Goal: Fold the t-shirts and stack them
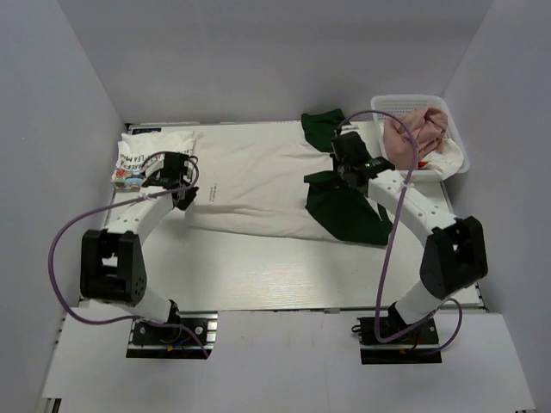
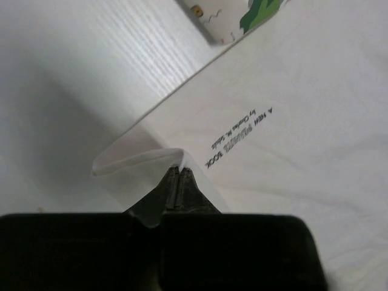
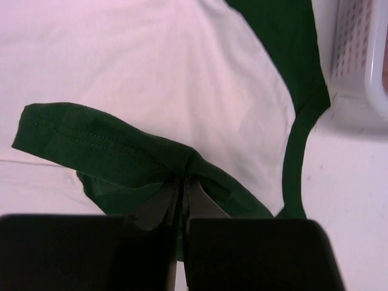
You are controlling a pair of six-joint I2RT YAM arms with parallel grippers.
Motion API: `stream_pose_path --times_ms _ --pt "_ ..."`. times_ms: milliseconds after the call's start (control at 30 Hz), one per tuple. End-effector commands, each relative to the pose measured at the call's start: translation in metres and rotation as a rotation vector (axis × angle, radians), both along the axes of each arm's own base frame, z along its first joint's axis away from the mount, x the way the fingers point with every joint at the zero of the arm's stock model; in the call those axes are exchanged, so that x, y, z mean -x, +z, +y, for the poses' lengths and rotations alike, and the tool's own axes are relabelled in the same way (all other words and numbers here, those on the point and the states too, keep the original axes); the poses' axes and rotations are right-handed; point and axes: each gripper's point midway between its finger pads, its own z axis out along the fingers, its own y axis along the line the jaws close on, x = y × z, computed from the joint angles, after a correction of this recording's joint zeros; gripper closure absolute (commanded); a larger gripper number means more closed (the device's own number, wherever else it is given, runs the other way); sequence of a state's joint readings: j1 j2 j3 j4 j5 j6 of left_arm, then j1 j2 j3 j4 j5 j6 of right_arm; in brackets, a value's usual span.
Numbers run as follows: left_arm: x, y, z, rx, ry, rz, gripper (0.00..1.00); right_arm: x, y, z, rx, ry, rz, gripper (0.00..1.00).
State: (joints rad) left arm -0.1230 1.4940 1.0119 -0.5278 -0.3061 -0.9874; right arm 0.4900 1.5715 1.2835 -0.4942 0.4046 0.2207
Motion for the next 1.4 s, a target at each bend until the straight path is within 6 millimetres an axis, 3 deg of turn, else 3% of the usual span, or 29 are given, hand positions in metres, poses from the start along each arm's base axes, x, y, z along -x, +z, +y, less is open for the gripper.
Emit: stream_pose_path --times_ms 0,67,100,167,200,233,267,300,333,400,433,500,533,600,633,667,700,733,767,800,1000,1033,1133,1200,1267,1333,1367 --pt "-0.032 0.003 0.01 -0.013 0.04 -0.029 1.0 -0.039 0.01 0.004 -0.001 0.05 -0.056 1.0" --pt "-0.05 0.007 0.009 -0.011 0.04 -0.043 1.0 -0.058 0.022 0.002 0.005 0.074 -0.094 1.0" --pt "-0.055 -0.005 0.014 -0.022 0.056 -0.013 1.0 -0.07 0.013 0.0 0.005 0.067 -0.085 1.0" --pt "-0.071 -0.003 0.013 -0.022 0.056 -0.013 1.0 -0.084 0.02 0.0 0.009 0.076 -0.102 1.0" --pt "-0.075 -0.006 0.017 -0.024 0.065 -0.001 0.92 -0.095 0.012 -0.004 0.014 0.065 -0.079 0.99" --pt "-0.086 0.0 0.016 -0.022 0.065 -0.013 0.67 -0.1 -0.005 -0.006 0.028 0.062 -0.038 0.94" --pt "-0.089 -0.012 0.013 -0.018 0.049 0.021 0.36 -0.106 -0.019 -0.004 0.039 0.068 -0.006 0.87" --pt "-0.09 -0.015 0.011 -0.01 0.042 0.044 0.01 -0.122 -0.003 -0.006 0.031 0.047 -0.039 0.75" --pt "-0.097 -0.009 0.011 -0.015 0.032 0.029 0.01 -0.126 -0.031 -0.009 0.065 0.03 0.024 0.63" --pt "-0.1 -0.004 0.004 0.018 0.011 0.009 0.01 -0.144 -0.012 -0.007 0.061 0.018 -0.025 0.46" --pt "-0.098 -0.002 0.002 0.013 -0.022 0.001 0.01 -0.142 -0.017 -0.003 0.058 0.035 -0.003 0.26" --pt "-0.1 0.01 -0.002 0.026 -0.048 -0.048 0.01 -0.14 -0.018 -0.001 0.055 0.055 0.01 0.1" --pt "-0.095 0.019 -0.003 0.024 -0.069 -0.073 0.01 -0.13 -0.021 0.0 0.053 0.07 0.026 0.1" --pt "-0.09 0.027 -0.006 0.028 -0.104 -0.092 0.01 -0.122 0.006 0.002 -0.005 0.073 -0.036 0.1" --pt "-0.086 0.033 -0.006 0.029 -0.105 -0.104 0.01 -0.099 -0.028 -0.002 -0.008 0.075 0.046 0.1" --pt "-0.085 0.038 -0.012 0.02 -0.13 -0.113 0.01 -0.098 -0.025 0.01 -0.069 0.101 0.019 0.1" --pt "-0.085 0.042 -0.012 0.02 -0.13 -0.122 0.01 -0.087 -0.004 0.019 -0.135 0.14 -0.013 0.1" --pt "-0.079 0.041 -0.017 0.021 -0.155 -0.111 0.01 -0.067 -0.037 0.018 -0.146 0.156 0.052 0.1" --pt "-0.079 0.038 -0.024 0.042 -0.189 -0.111 0.01 -0.062 -0.035 0.034 -0.217 0.209 0.049 0.1" --pt "-0.078 0.041 -0.028 0.052 -0.216 -0.124 0.01 -0.056 -0.038 0.037 -0.243 0.231 0.052 0.1" --pt "-0.072 0.016 -0.048 0.106 -0.359 -0.088 0.01 -0.048 -0.075 0.039 -0.265 0.182 0.159 0.1" --pt "-0.07 0.0 -0.054 0.136 -0.38 -0.059 0.01 -0.047 -0.084 0.037 -0.257 0.167 0.174 0.1" --pt "-0.074 -0.017 -0.072 0.191 -0.446 -0.067 0.01 -0.041 -0.103 0.033 -0.24 0.132 0.229 0.1" --pt "-0.07 -0.037 -0.082 0.221 -0.472 -0.033 0.01 -0.038 -0.105 0.026 -0.218 0.104 0.225 0.1" --pt "-0.065 -0.049 -0.085 0.225 -0.477 0.006 0.01 -0.024 -0.119 0.02 -0.208 0.088 0.251 0.1" --pt "-0.059 -0.063 -0.08 0.19 -0.452 0.055 0.01 -0.015 -0.12 0.014 -0.199 0.071 0.244 0.1" --pt "-0.04 -0.079 -0.076 0.189 -0.44 0.123 0.01 0.001 -0.135 0.007 -0.19 0.052 0.287 0.1"
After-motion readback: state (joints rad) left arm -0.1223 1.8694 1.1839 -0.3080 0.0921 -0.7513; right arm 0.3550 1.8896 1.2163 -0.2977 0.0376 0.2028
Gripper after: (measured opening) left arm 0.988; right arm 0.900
